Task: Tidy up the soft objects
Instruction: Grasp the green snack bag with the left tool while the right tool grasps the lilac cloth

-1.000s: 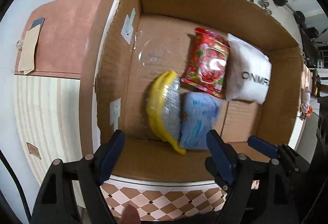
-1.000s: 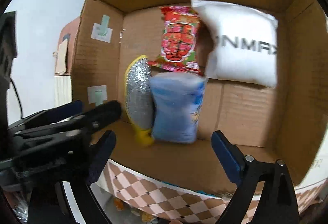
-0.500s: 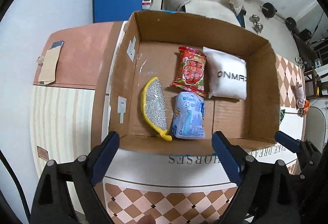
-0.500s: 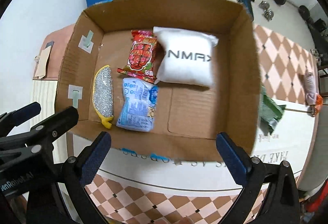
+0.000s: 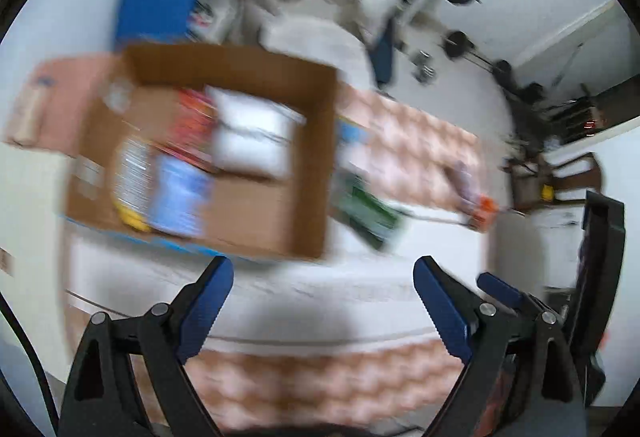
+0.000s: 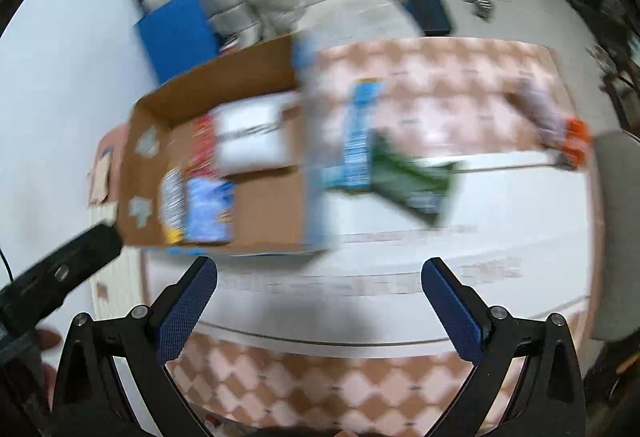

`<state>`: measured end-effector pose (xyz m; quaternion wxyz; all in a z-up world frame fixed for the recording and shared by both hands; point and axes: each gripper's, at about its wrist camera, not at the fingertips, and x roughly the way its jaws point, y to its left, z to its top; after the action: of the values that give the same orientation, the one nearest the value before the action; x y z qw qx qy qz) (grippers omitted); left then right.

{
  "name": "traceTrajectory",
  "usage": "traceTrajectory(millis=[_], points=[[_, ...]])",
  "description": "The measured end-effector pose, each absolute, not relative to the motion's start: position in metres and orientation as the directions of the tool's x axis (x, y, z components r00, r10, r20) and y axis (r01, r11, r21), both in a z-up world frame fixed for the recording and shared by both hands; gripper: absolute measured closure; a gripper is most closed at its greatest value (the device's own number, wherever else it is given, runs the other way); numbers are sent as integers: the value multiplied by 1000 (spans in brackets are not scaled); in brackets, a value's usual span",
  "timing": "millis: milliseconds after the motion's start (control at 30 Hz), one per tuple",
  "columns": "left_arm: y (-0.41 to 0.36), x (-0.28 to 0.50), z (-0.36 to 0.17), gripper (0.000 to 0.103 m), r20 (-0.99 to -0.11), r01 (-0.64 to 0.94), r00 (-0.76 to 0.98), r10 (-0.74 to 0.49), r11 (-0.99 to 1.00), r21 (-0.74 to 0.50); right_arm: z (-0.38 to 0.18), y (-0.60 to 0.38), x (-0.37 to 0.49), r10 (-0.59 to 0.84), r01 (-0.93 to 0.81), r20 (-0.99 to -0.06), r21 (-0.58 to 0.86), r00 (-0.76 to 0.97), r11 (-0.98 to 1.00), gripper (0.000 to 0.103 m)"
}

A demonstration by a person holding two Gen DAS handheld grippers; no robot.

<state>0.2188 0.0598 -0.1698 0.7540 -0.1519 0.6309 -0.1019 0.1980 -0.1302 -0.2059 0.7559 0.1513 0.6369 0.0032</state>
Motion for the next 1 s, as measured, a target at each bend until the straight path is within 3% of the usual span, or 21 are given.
traceTrajectory(millis=[167,367,600,900,1000], points=[[-31,234,-234,11,-895,-111,18,-446,889,-445,-225,-255,202,89,218,-987,117,135,969,0],[-76,275,-325,22,-896,-353,-70,-439,851,-389,-272,-341,236,44,188,-996,59,83,980,0],[-75,305,-378,22,-921,-528,-93,-378,803,-276,-326,-358,311,29,47,-999,31,33,998,0],[-75,323,-412,23,-926,-593,-172,-335,786,-174,-394,-350,384,-24,-74,-996,-18,-85,997,0],[-75,324,-417,34,-927,-595,-168,-334,784,-175,-410,-357,398,-16,-61,-993,-9,-119,998,0]])
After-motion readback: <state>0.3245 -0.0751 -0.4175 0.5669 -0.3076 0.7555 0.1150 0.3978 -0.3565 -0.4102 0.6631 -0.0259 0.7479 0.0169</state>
